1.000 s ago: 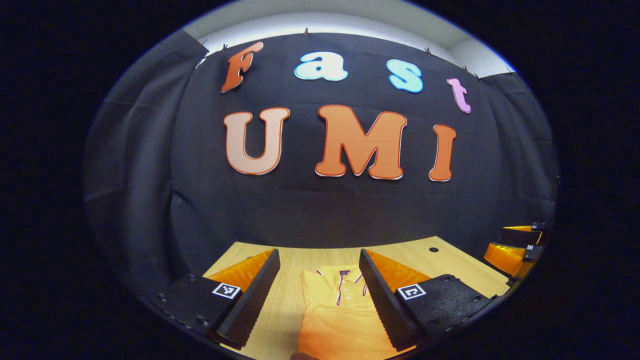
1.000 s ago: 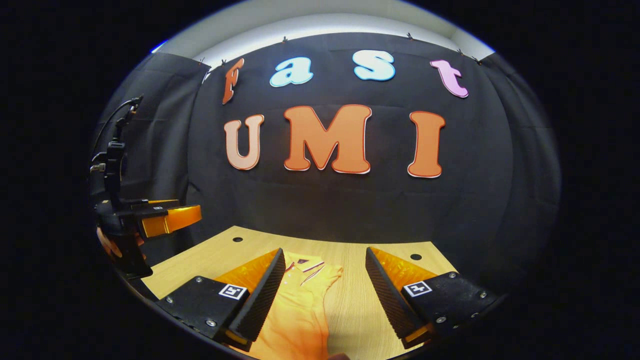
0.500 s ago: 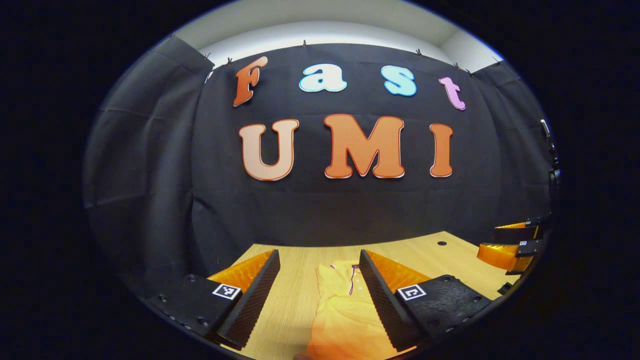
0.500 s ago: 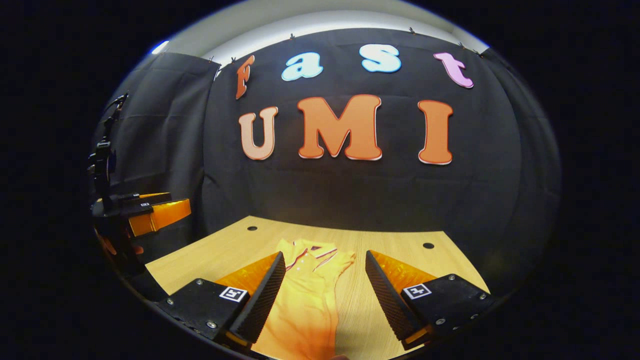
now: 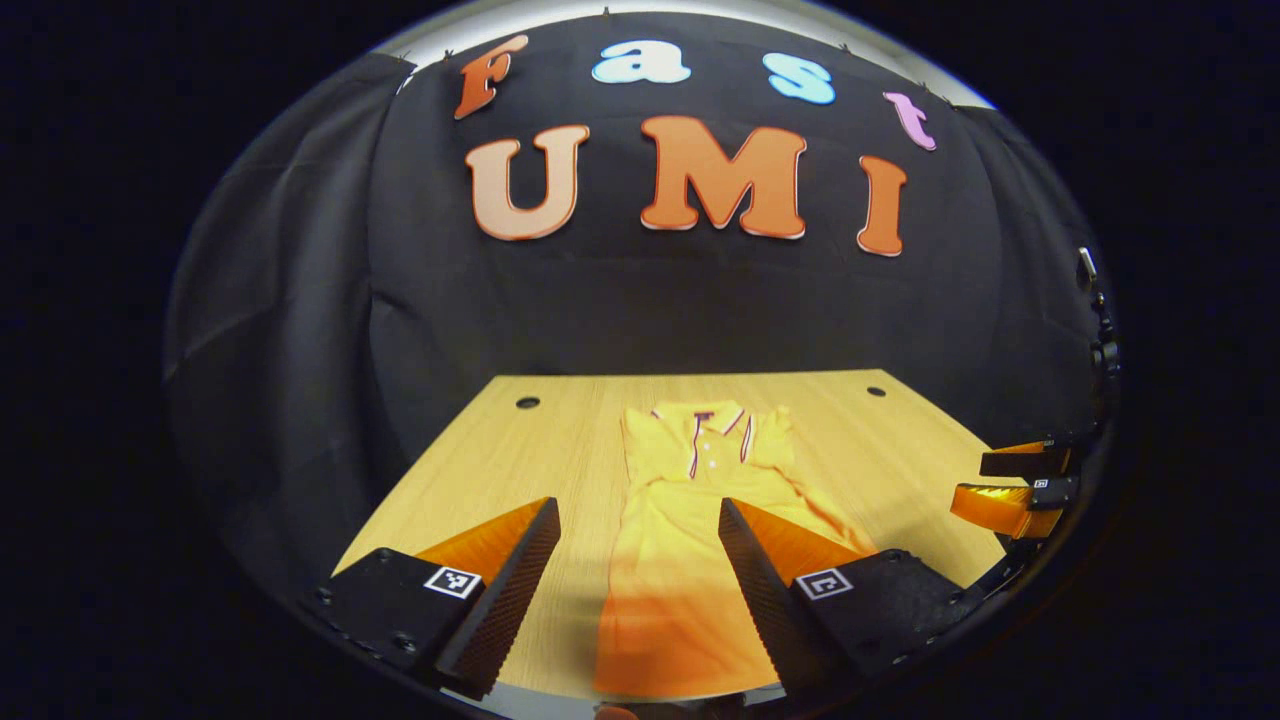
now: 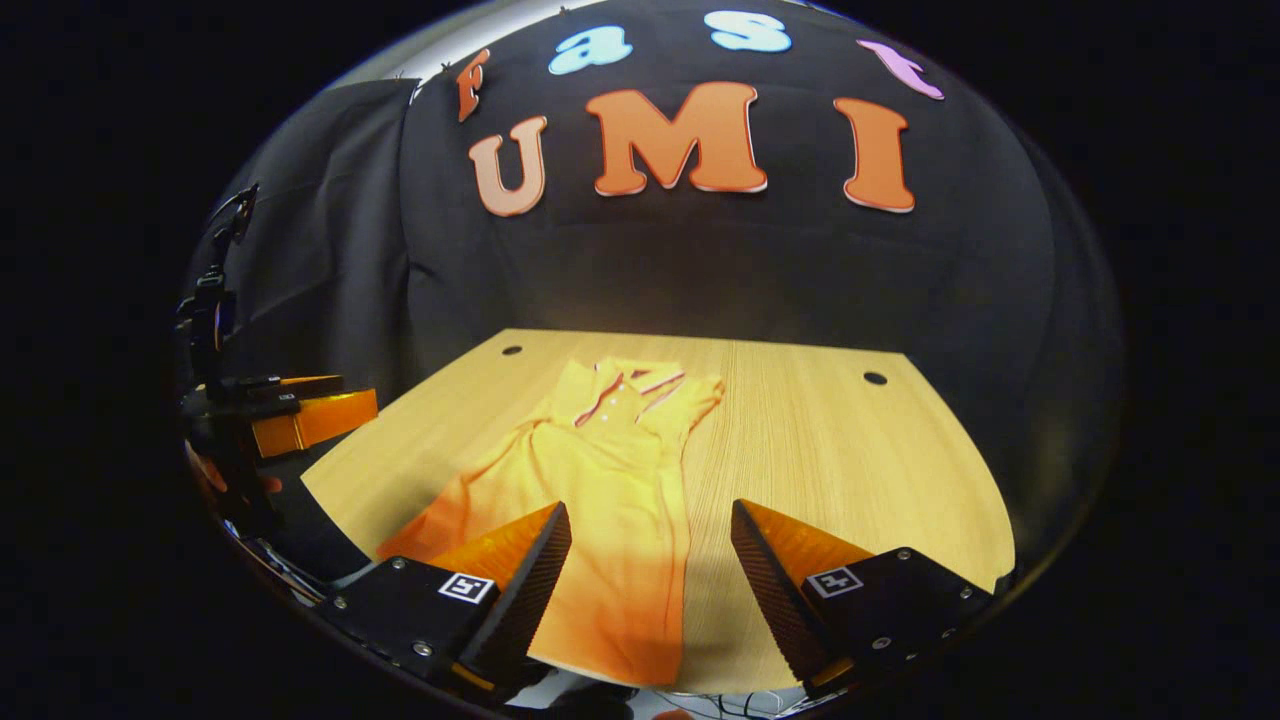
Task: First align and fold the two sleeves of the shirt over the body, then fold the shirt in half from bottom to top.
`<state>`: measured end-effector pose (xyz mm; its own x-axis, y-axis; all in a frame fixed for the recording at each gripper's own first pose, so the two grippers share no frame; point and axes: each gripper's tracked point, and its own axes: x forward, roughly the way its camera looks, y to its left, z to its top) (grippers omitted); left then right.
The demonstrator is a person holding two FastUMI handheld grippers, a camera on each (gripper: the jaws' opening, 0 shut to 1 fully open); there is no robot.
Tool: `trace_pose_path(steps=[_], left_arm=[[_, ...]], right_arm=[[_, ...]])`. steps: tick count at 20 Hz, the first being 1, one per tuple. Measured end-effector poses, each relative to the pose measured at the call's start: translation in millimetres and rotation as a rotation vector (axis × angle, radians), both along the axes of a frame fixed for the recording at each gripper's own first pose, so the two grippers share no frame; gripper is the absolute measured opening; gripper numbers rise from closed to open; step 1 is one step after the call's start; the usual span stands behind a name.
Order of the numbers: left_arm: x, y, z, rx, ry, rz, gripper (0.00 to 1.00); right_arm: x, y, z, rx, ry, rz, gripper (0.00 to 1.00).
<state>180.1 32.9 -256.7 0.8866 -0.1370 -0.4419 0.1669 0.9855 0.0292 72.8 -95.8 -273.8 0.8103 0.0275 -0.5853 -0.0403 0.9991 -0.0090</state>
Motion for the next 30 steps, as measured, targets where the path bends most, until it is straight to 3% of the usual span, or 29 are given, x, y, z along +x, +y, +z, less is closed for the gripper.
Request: trace_pose_path(steps=[5, 12, 20, 24, 29, 30], left_arm=[[-18, 6, -71, 0.037, 0.211, -0.004, 0.98], [-23, 11, -145, 0.052, 0.479, 0.005, 0.99], [-30, 14, -176, 0.058, 0.648, 0.017, 0.99], [-36, 18, -189, 0.097, 0.706, 0.003, 0.99], [-31, 13, -190, 0.139, 0.724, -0.048, 0.98], [-30, 10, -191, 0.144, 0.720, -0.063, 0.98]], right_arm=[[-32, 1, -56, 0.010, 0.207, 0.006, 0.98], [-61, 3, -118, 0.014, 0.403, 0.004, 0.99], [-77, 6, -154, 0.038, 0.557, -0.023, 0.98], [-75, 9, -156, 0.011, 0.593, 0.011, 0.98], [-82, 8, -159, -0.108, 0.697, 0.060, 0.85], [-80, 9, -161, -0.102, 0.702, 0.050, 0.76]])
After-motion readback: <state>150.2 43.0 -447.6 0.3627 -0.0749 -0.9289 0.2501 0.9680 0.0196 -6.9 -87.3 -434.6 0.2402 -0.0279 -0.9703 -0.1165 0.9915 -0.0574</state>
